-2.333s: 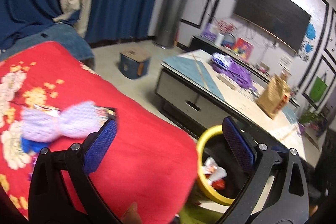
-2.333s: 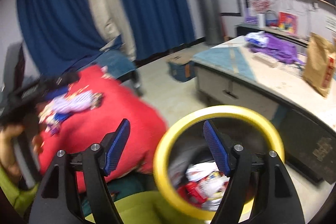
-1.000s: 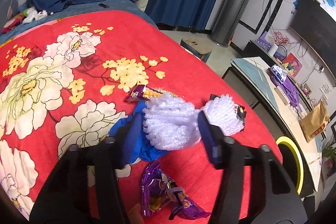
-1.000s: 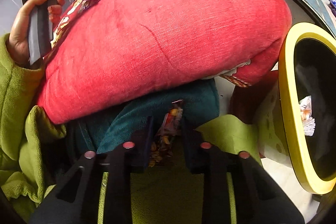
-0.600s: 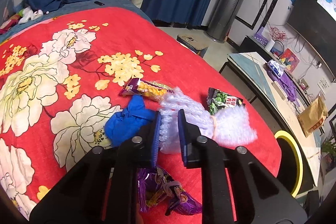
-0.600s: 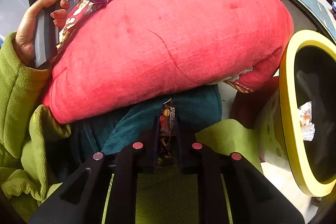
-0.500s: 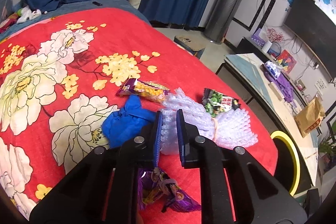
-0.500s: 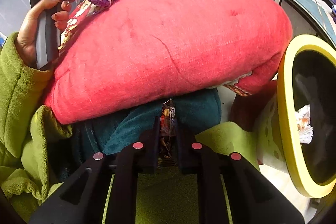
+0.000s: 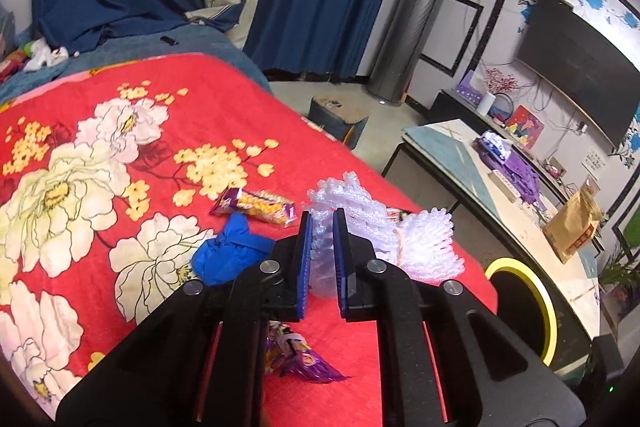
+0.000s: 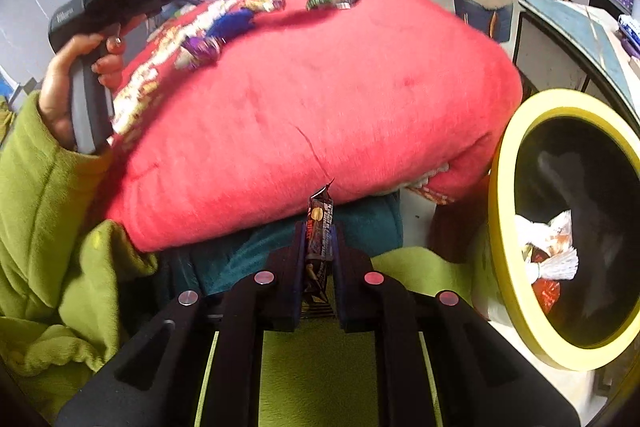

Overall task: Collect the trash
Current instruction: 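Grasp the brown chocolate bar wrapper with the right tool while the left tool grasps the second foam net, then carry the wrapper in the right tool and foam net in the left tool to the bin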

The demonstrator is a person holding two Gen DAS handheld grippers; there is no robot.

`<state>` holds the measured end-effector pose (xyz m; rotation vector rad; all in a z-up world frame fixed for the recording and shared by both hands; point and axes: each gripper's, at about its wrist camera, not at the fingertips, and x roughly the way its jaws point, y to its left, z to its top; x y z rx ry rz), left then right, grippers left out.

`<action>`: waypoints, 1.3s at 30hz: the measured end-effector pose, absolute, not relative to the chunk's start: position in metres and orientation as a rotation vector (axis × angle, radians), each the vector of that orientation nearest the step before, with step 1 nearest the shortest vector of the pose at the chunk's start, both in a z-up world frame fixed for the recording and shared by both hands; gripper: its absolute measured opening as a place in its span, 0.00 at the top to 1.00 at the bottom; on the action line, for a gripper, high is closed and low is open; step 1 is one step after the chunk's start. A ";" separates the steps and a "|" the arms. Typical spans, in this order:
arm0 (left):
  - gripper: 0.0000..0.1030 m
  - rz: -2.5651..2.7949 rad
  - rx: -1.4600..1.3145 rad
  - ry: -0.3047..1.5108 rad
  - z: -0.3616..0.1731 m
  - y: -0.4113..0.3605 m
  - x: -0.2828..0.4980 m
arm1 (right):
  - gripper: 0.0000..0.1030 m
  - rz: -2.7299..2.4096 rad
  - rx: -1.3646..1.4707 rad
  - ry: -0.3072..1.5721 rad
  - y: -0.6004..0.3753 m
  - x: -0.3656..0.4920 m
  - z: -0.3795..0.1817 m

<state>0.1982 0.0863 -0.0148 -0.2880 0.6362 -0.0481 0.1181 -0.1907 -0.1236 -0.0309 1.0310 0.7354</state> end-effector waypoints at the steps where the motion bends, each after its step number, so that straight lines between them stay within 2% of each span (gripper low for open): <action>1: 0.94 -0.051 -0.285 0.630 -0.012 0.085 0.197 | 0.88 0.737 -0.030 1.017 -0.190 0.116 -0.119; 18: 0.94 -0.160 -0.232 0.548 0.017 0.040 0.180 | 0.88 0.639 0.028 0.754 -0.223 0.117 -0.058; 39: 0.94 -0.297 -0.164 0.570 0.010 -0.024 0.175 | 0.88 0.454 0.155 0.626 -0.291 0.129 -0.032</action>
